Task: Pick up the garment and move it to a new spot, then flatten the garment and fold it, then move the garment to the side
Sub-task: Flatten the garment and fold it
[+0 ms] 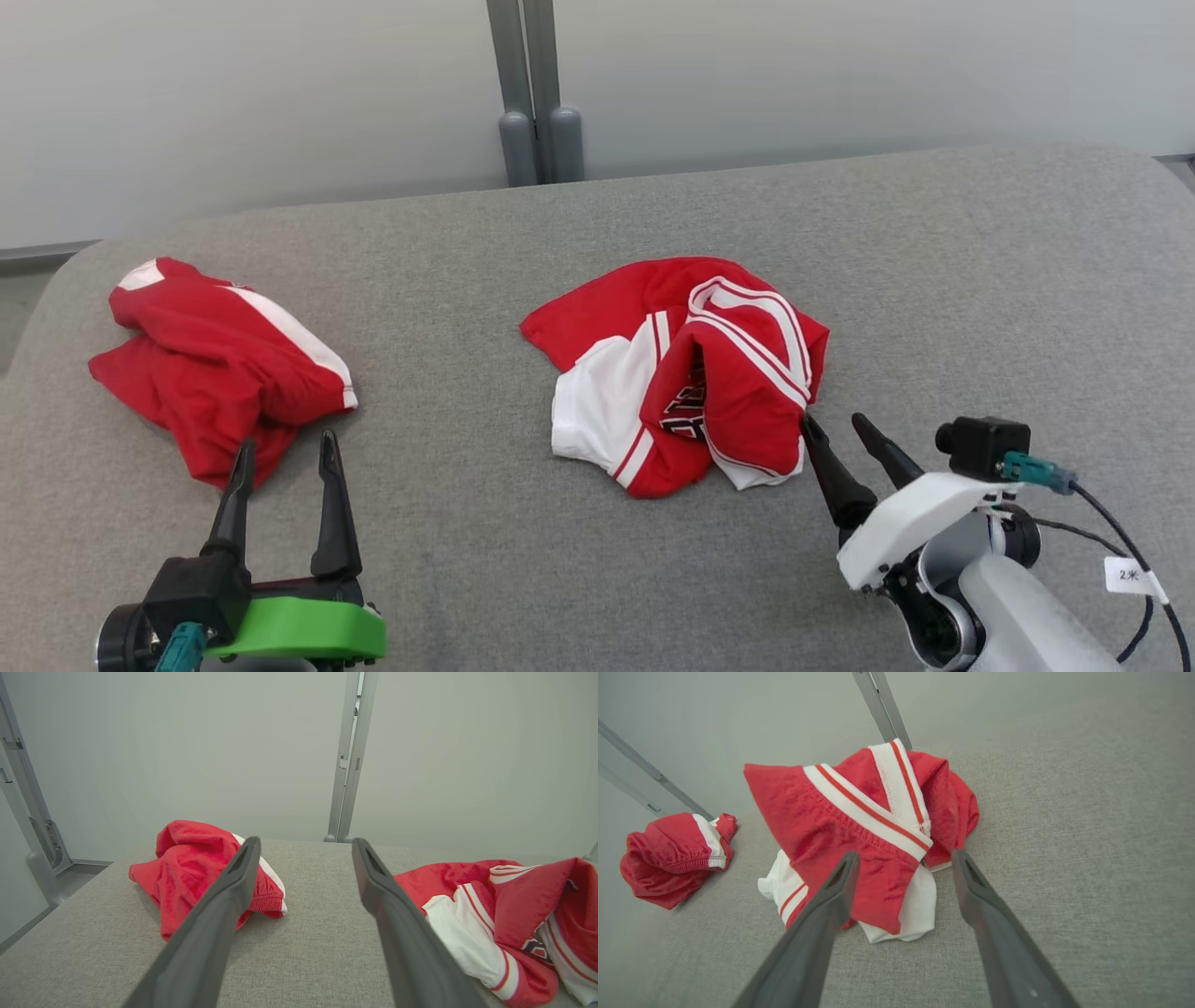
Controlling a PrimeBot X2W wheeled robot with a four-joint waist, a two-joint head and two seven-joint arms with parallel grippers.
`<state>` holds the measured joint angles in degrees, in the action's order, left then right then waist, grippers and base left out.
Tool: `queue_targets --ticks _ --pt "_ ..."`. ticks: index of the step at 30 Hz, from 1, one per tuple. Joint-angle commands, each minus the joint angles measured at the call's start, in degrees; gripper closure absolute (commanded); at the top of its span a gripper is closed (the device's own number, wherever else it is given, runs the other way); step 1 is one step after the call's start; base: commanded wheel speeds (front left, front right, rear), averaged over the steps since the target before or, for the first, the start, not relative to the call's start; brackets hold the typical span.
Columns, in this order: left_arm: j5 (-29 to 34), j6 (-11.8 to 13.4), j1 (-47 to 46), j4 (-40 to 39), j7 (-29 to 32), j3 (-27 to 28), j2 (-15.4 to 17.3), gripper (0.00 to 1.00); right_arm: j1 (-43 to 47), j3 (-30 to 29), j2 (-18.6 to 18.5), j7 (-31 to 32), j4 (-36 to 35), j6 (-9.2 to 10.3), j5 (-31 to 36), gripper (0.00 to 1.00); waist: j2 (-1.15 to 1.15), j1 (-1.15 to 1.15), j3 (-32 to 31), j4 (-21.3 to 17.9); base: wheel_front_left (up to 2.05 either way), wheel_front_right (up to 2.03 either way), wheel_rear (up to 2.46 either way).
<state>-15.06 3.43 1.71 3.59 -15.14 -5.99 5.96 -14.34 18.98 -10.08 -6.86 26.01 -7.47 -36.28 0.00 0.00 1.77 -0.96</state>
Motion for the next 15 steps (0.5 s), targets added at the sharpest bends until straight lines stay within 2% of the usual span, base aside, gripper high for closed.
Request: queue_targets --ticks 1,7,15 --pt "0.27 -0.38 -1.17 0.06 -0.01 0.08 -0.18 0.00 -1.33 0.55 -0.27 1.30 0.99 -0.04 -3.50 0.00 0.00 0.00 1.40 1.53 0.00 0.00 0.00" --pt "0.90 -0.74 -2.45 0.21 -0.01 0.34 -0.13 0.00 -4.85 3.03 -1.96 4.50 3.58 -0.04 -16.58 0.00 0.00 0.00 3.57 4.01 0.00 0.00 0.00" --pt "1.24 -1.22 -3.78 0.90 -0.02 0.71 0.14 0.00 -7.04 6.08 -4.88 3.64 4.55 -0.04 -27.38 0.00 0.00 0.00 4.94 6.01 0.00 0.00 0.00"
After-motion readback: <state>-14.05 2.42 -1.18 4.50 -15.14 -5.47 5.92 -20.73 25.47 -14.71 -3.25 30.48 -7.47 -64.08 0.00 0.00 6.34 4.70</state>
